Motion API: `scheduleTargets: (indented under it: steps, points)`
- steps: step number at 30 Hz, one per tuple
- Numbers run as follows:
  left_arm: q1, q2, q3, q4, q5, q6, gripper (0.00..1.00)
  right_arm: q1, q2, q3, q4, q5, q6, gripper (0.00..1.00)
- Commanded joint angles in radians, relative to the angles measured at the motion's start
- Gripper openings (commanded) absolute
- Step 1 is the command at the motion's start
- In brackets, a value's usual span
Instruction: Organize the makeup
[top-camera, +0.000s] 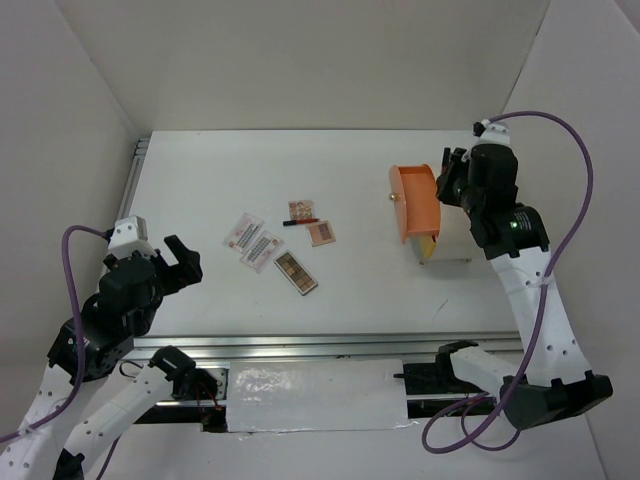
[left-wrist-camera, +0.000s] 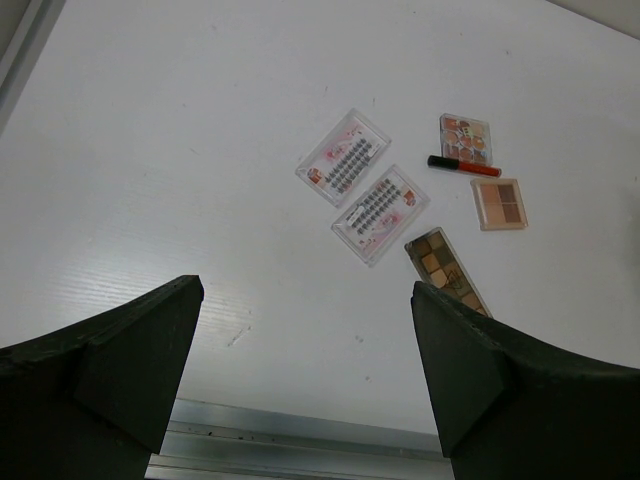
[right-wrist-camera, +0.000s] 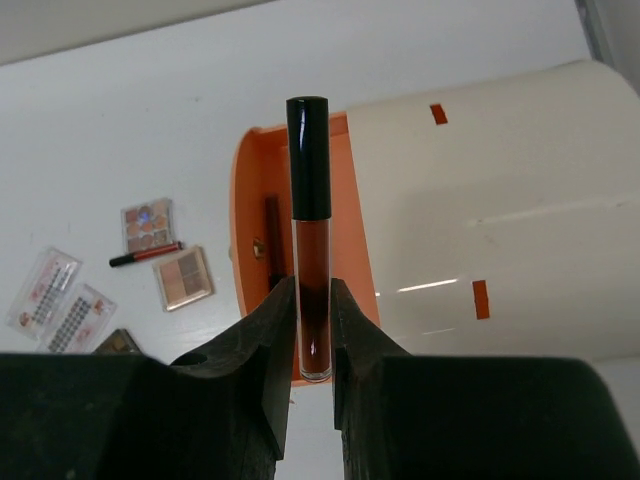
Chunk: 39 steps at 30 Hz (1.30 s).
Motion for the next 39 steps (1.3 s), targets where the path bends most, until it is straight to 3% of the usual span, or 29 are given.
scheduleTargets:
  steps: [1,10,14,17,20,23,25,26,31,34,39]
  points:
    - [0.002,-0.009,-0.001,0.043,0.006,0.021,1.00,-0.008,-0.014,-0.058,0.041,-0.043,-0.016,0.23]
    - [0.003,-0.009,-0.001,0.043,0.004,0.019,1.00,-0.010,0.038,-0.131,0.097,-0.123,-0.016,0.25]
    - [0.002,-0.007,0.000,0.041,0.004,0.018,0.99,-0.010,0.059,-0.112,0.097,-0.132,-0.012,0.39]
    - [0.003,-0.009,-0.001,0.044,0.004,0.019,0.99,-0.010,0.038,-0.092,0.109,-0.136,-0.004,0.64]
    - [0.003,-0.006,-0.001,0.044,0.006,0.021,1.00,-0.008,0.033,-0.040,0.086,-0.138,0.003,0.67]
    - [0.002,-0.003,0.001,0.043,0.003,0.018,0.99,0.024,0.023,-0.015,0.095,-0.175,0.025,0.64]
    - [0.003,0.000,0.000,0.043,0.003,0.018,0.99,0.088,0.025,-0.015,0.127,-0.181,0.033,0.63]
    - [0.002,0.001,-0.001,0.044,0.003,0.018,1.00,0.190,0.038,-0.008,0.130,-0.154,0.033,0.63]
    - [0.005,0.062,0.018,0.046,-0.005,-0.013,0.99,0.470,0.165,0.094,0.090,0.030,0.037,0.63]
    - [0.005,0.200,0.077,-0.021,-0.026,-0.119,0.99,0.547,0.133,0.052,0.139,0.125,0.068,0.65]
    - [0.005,0.495,0.130,0.073,0.103,-0.341,1.00,0.652,0.049,-0.006,0.138,0.222,0.134,0.69]
